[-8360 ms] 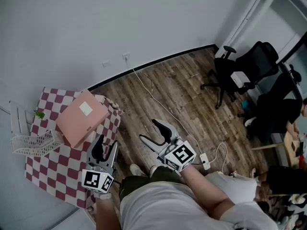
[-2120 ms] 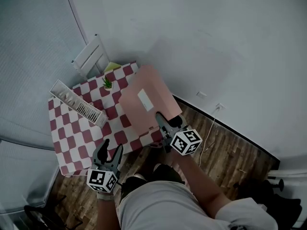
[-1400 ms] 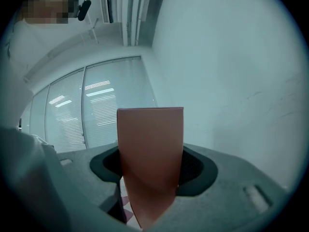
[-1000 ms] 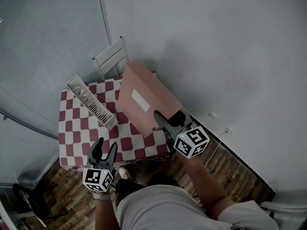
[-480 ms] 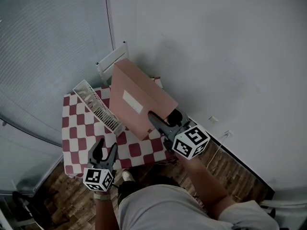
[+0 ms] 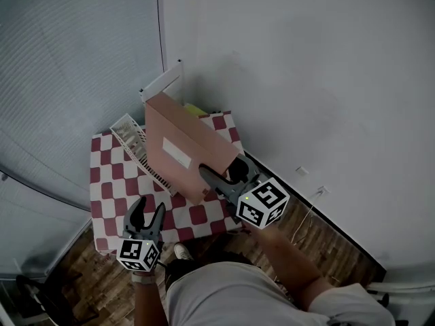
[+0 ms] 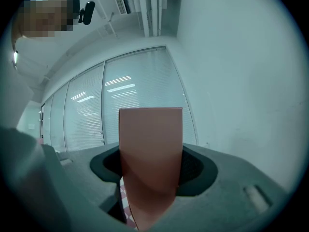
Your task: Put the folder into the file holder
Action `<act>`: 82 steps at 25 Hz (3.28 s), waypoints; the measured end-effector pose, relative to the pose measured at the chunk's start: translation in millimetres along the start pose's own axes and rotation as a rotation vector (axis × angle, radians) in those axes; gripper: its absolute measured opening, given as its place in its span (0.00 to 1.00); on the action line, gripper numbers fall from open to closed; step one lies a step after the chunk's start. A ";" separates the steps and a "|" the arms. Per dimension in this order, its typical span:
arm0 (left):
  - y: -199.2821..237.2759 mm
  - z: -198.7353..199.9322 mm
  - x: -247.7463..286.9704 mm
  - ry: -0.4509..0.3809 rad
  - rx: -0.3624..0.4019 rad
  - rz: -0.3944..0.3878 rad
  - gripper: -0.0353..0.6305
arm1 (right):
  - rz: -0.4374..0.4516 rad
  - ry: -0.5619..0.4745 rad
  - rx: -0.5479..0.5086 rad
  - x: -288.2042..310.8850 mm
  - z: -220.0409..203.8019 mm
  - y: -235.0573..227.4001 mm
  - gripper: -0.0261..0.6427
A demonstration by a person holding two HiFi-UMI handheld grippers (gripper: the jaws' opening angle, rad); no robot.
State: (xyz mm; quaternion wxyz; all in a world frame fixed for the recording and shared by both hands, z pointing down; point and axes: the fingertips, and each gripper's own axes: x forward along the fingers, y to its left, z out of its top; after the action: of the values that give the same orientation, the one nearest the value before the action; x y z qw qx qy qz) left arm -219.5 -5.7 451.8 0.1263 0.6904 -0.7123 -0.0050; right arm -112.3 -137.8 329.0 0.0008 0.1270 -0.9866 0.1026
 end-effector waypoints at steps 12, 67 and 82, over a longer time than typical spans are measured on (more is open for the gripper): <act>30.3 1.9 -4.4 -0.003 -0.018 0.000 0.38 | -0.002 0.035 -0.057 41.3 -7.1 12.0 0.46; 85.5 -35.4 -47.1 0.084 -0.123 0.220 0.38 | 0.058 0.066 -0.144 158.2 -56.9 10.2 0.46; 78.0 -60.3 -61.1 0.118 -0.159 0.293 0.38 | 0.070 0.088 -0.151 161.6 -94.7 1.8 0.46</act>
State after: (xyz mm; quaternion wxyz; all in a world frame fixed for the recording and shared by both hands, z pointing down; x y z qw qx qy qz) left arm -283.9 68.2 513.8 0.2215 0.5661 -0.7940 -0.0021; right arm -271.5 -157.3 425.8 0.0500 0.0872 -0.9944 0.0333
